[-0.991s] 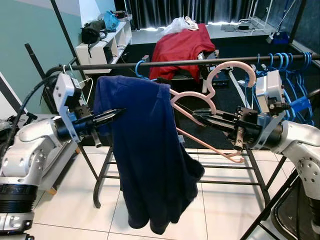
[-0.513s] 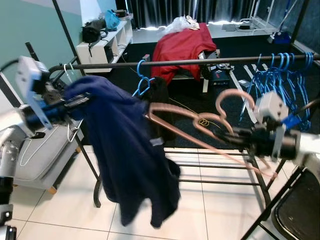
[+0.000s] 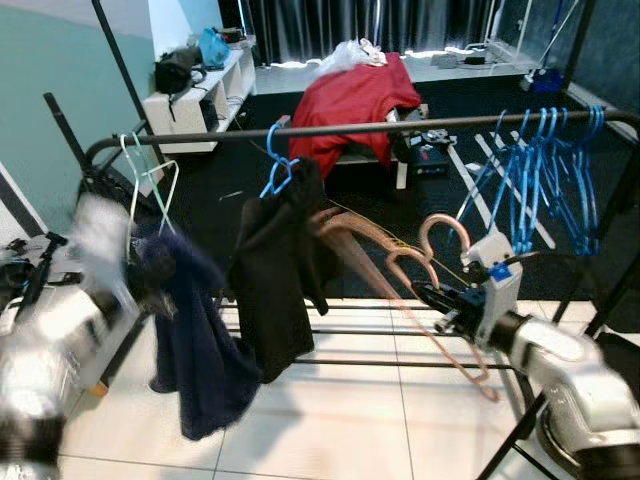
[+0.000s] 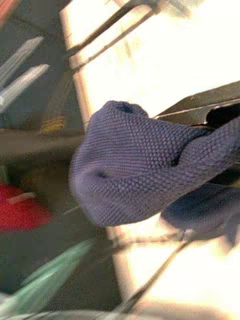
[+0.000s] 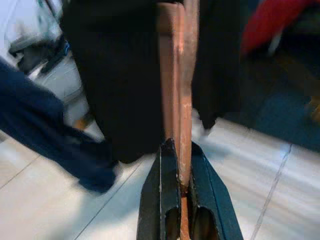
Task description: Hang hanger
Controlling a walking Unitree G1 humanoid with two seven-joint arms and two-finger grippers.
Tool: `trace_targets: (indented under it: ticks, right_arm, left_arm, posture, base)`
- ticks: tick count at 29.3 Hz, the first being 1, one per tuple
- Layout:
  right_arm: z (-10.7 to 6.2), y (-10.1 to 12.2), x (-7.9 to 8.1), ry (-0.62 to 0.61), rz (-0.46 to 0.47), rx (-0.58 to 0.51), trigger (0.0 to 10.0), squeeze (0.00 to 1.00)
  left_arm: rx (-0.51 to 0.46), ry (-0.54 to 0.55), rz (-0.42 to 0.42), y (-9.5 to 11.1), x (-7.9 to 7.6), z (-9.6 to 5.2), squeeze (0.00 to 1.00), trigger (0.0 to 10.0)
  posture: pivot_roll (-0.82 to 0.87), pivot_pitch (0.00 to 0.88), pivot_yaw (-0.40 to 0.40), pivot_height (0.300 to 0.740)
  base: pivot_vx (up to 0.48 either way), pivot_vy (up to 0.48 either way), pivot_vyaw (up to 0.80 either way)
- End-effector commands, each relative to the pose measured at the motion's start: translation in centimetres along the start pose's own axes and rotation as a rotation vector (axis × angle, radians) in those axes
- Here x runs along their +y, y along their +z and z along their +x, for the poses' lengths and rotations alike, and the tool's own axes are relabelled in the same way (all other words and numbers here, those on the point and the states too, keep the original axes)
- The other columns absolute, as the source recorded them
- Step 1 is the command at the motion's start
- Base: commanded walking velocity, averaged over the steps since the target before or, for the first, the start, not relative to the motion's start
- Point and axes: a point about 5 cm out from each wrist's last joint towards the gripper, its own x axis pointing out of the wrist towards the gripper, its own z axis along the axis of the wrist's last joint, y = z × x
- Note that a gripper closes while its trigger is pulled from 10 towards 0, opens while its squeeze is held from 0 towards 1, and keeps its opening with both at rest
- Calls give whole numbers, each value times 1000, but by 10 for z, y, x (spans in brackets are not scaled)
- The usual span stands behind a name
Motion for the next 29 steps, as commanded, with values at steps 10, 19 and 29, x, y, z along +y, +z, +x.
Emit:
trace_targets:
  ticks: [10,19,29]
  right_arm:
    - [6,-21,7,-125,77,-61,10000,0]
    - [7,-21,9,-136,87,-78,10000,0]
    - [6,-21,6,-152,95,-94,10000,0]
  left_arm:
    - [-198,241,-342,-11,-15,-18,0,10000]
    - [-240,190,-403,-7,-20,-20,0,10000]
    - [-266,214,-432,0,-24,-21,0,10000]
  posture:
    - [6,0,65,731]
    - [-5,0,70,731]
    - [-7,0,50,731]
  base:
    - [0,0,557]
    - [0,0,745]
    - [0,0,747]
